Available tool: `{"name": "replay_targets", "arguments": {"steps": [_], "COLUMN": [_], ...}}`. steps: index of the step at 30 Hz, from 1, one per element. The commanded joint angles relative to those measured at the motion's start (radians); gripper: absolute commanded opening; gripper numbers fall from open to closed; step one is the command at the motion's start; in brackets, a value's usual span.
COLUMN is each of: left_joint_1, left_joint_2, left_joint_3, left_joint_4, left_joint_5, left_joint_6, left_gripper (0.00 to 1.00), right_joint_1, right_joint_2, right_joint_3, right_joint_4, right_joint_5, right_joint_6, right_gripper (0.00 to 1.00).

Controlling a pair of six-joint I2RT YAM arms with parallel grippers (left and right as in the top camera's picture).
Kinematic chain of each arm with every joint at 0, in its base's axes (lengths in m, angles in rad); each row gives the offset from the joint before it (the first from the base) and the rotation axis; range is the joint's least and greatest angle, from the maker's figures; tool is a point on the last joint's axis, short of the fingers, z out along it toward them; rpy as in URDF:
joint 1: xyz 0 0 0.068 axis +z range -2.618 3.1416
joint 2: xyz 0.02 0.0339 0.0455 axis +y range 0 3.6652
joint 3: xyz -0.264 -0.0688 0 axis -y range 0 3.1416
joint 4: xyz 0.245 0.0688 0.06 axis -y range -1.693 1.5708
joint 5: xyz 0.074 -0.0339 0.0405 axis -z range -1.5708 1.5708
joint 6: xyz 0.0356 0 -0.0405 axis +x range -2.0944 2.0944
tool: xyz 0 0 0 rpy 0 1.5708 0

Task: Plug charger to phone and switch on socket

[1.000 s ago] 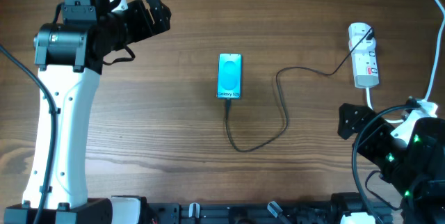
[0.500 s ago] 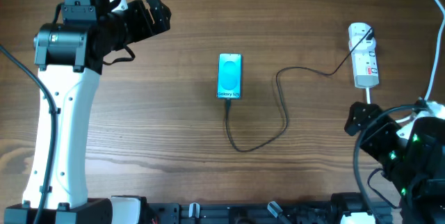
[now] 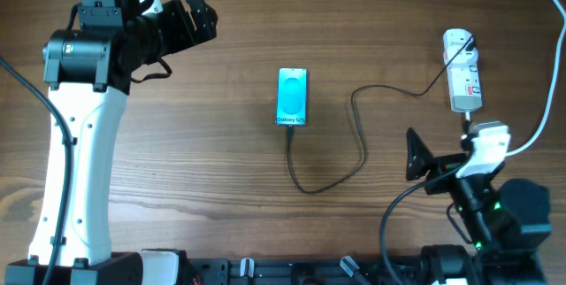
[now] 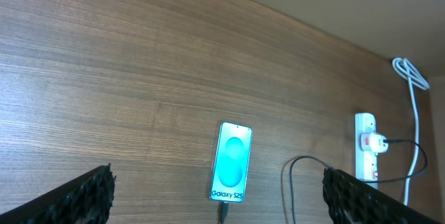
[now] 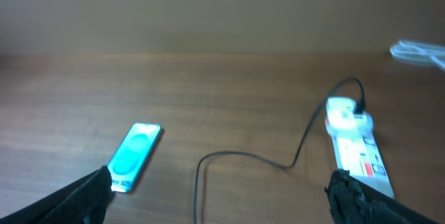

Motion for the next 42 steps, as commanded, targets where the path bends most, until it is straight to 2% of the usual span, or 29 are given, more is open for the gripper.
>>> {"name": "replay_targets", "arguments": {"steps": [1,9,14,17,22,25,30,32,42], "left_joint_1": [0.007,0.007,0.007,0.007,0.007,0.007,0.007,0.007,0.007], "left_joint_2": [0.005,0.005,0.005,0.005,0.005,0.005,0.005,0.005,0.005], "left_joint_3": [-0.003,-0.003,-0.003,-0.003,-0.003,-0.003,-0.003,-0.003,-0.003], "left_joint_4": [0.002,0.003,0.002,0.002,0.002,0.002,0.002,0.002,0.002], "left_joint_5": [-0.002,-0.002,-0.002,-0.002,-0.002,-0.002,-0.002,-0.002,-0.002], "left_joint_6": [-0.008,-0.008,-0.008,-0.008,-0.008,-0.008,-0.008,-0.008,-0.008], "left_gripper": [1.0,1.0,1.0,1.0,1.0,1.0,1.0,1.0,1.0], "right_joint_1": [0.006,0.006,0.006,0.006,0.006,0.006,0.006,0.006,0.006], "right_joint_2": [-0.112,-0.307,-0.343,-0.343,-0.343,-0.343,-0.343,-0.343,-0.343], "right_joint_3": [-0.144,-0.402,-0.47,-0.494,-0.519,-0.555,-0.611,-0.61,-0.61], "right_joint_4": [0.122,0.387,0.453,0.483,0.512,0.588,0.592,0.558,0.554], "right_joint_5": [-0.079,-0.079,-0.06,-0.002,0.056,0.092,0.145,0.156,0.135], "right_joint_6": [-0.102,-0.101,-0.093,-0.019,0.007,0.02,0.138,0.13,-0.09], "right_gripper": [1.0,1.0,1.0,1.0,1.0,1.0,1.0,1.0,1.0]}}
